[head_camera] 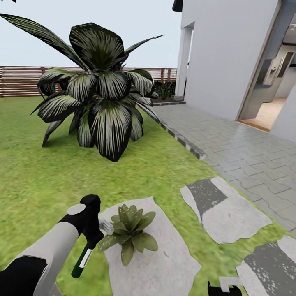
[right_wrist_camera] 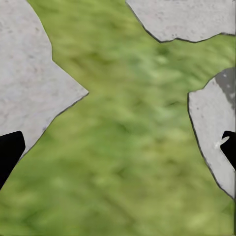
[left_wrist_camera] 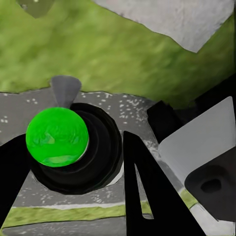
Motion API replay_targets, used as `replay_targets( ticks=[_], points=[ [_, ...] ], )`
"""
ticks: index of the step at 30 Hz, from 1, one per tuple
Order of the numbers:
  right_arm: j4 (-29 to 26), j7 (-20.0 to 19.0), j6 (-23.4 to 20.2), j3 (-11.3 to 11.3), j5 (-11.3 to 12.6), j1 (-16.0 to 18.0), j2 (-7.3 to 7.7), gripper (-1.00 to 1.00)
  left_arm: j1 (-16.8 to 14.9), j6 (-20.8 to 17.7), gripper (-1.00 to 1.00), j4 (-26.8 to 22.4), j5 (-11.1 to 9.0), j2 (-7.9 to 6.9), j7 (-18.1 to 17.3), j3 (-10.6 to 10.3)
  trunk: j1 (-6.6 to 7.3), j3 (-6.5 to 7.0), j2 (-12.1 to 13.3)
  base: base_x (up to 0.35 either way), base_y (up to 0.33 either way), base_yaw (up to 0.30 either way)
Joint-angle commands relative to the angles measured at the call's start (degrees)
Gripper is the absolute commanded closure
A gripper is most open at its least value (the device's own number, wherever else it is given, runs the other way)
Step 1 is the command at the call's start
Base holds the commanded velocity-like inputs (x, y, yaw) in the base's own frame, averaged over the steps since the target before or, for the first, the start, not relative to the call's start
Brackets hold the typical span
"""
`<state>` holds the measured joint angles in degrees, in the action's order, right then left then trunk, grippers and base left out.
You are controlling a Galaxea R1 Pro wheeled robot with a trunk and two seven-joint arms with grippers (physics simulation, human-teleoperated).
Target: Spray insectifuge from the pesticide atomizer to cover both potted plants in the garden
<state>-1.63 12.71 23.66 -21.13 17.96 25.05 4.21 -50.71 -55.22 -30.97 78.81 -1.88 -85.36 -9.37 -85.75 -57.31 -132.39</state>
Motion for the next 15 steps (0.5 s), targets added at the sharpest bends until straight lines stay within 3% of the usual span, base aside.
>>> replay_targets(
  ticks=[1,6,15],
  points=[
    [0.0,0.2,0.1,-0.5,0.4,0.0,0.01,-1.00,0.0,-0.6,1.00,-0.1,0.4,-0.04,-0.5,-0.3,0.01,-0.05,0.0,0.000,-0.273,0.249],
    [0.0,0.1,0.1,-0.5,0.4,0.0,0.01,-1.00,0.0,-0.6,1.00,-0.1,0.4,-0.06,-0.5,-0.3,0.01,-0.05,0.0,-0.055,-0.263,0.272],
    [0.0,0.1,0.1,-0.5,0.4,0.0,0.01,-1.00,-0.2,-0.6,1.00,-0.1,0.3,-0.51,-0.5,-0.4,0.01,-0.05,0.0,-0.233,-0.207,0.278]
  ],
)
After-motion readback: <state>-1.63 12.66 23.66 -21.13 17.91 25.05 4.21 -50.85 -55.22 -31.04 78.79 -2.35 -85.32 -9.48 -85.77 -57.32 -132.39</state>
